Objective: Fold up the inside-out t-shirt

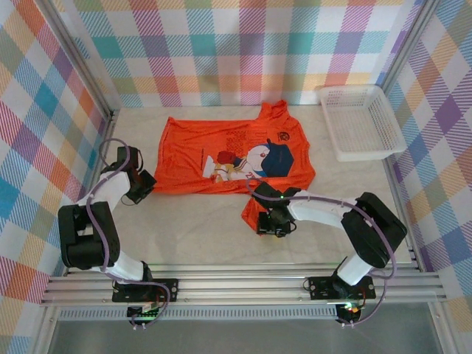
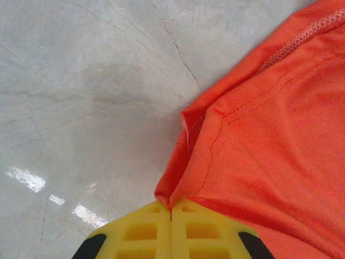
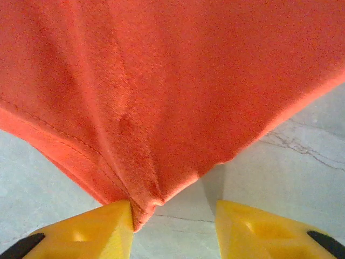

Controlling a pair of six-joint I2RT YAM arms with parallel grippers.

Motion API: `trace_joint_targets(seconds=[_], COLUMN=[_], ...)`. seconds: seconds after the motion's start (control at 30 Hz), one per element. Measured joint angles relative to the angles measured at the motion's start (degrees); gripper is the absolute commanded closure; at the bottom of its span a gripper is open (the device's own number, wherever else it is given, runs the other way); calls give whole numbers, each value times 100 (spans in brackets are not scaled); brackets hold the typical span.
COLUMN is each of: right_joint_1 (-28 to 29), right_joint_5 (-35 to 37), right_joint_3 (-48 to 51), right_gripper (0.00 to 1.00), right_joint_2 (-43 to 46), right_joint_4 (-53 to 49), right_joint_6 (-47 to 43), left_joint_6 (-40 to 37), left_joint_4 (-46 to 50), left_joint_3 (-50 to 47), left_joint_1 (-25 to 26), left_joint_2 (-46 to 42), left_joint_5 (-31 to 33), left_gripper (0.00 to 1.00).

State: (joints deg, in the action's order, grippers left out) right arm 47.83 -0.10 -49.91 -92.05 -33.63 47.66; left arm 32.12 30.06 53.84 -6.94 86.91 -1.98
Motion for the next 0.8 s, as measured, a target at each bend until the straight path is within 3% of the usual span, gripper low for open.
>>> trace_joint_targets(seconds=[0.13, 0.4, 0.8], right_joint_1=[17, 52, 192], right_joint_5=[15, 48, -76], right_joint_3=[-109, -435, 214], right_gripper=[93, 100, 100], right_joint_2=[-114, 33, 3506], right_joint_4=[70, -39, -1655], right_joint_6=[22, -101, 44], left_joint_6=[0, -39, -90], left_joint_4=[61, 380, 1552], left_joint_3=[0, 2, -7], left_joint_1=[0, 0, 0], left_joint_2=[-166, -511, -2317], left_joint_5=[9, -2, -37], left_gripper=[100, 100, 100])
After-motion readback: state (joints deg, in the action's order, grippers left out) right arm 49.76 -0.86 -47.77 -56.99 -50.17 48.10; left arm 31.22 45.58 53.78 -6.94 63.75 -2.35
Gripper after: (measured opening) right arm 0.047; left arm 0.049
